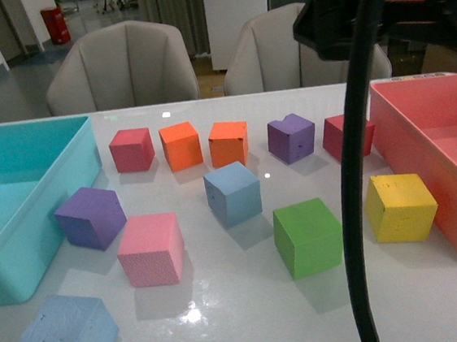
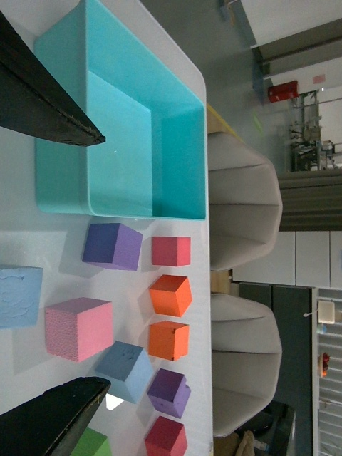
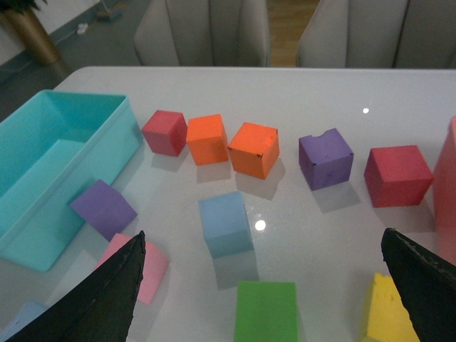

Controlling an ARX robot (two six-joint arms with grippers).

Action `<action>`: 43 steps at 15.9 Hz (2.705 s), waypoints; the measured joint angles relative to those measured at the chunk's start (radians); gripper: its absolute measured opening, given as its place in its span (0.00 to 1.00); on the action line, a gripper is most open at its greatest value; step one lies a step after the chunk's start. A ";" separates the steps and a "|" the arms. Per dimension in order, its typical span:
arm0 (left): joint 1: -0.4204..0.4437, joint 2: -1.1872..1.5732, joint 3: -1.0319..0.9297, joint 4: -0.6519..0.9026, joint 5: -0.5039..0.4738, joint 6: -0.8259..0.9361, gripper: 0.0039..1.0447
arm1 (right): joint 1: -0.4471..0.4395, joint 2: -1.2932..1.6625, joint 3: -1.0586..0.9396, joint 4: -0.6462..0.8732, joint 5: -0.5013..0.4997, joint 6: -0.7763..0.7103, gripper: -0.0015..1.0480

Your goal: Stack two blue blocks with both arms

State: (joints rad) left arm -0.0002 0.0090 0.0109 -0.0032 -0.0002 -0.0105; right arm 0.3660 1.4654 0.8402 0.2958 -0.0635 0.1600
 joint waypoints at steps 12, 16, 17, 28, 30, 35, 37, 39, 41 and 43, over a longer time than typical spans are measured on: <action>0.000 0.000 0.000 0.000 0.000 0.000 0.94 | -0.366 -1.077 -0.755 -0.006 0.063 -0.155 0.02; 0.000 0.000 0.000 0.000 0.000 0.000 0.94 | -0.366 -1.172 -0.790 -0.057 0.063 -0.155 0.02; 0.000 0.000 0.000 0.000 0.000 0.000 0.94 | -0.366 -1.192 -0.799 -0.070 0.063 -0.155 0.02; 0.000 0.000 0.000 0.000 0.000 0.000 0.94 | -0.366 -1.461 -0.827 -0.300 0.063 -0.157 0.02; 0.000 0.000 0.000 0.000 0.000 0.000 0.94 | -0.366 -1.461 -0.827 -0.299 0.063 -0.158 0.05; 0.000 0.000 0.000 0.000 0.000 0.000 0.94 | -0.366 -1.461 -0.827 -0.299 0.063 -0.158 0.70; 0.000 0.000 0.000 0.000 0.000 0.000 0.94 | -0.366 -1.461 -0.827 -0.299 0.063 -0.158 0.94; 0.000 0.000 0.000 0.000 0.000 0.000 0.94 | -0.366 -1.461 -0.827 -0.299 0.063 -0.158 0.94; 0.003 0.026 0.037 -0.127 0.029 -0.006 0.94 | -0.366 -1.461 -0.827 -0.299 0.063 -0.158 0.94; -0.043 0.208 0.145 -0.281 0.035 -0.016 0.94 | -0.366 -1.461 -0.827 -0.299 0.063 -0.158 0.94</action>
State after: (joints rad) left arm -0.0433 0.2165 0.1558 -0.2840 0.0345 -0.0269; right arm -0.0002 0.0044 0.0128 -0.0032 -0.0002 0.0025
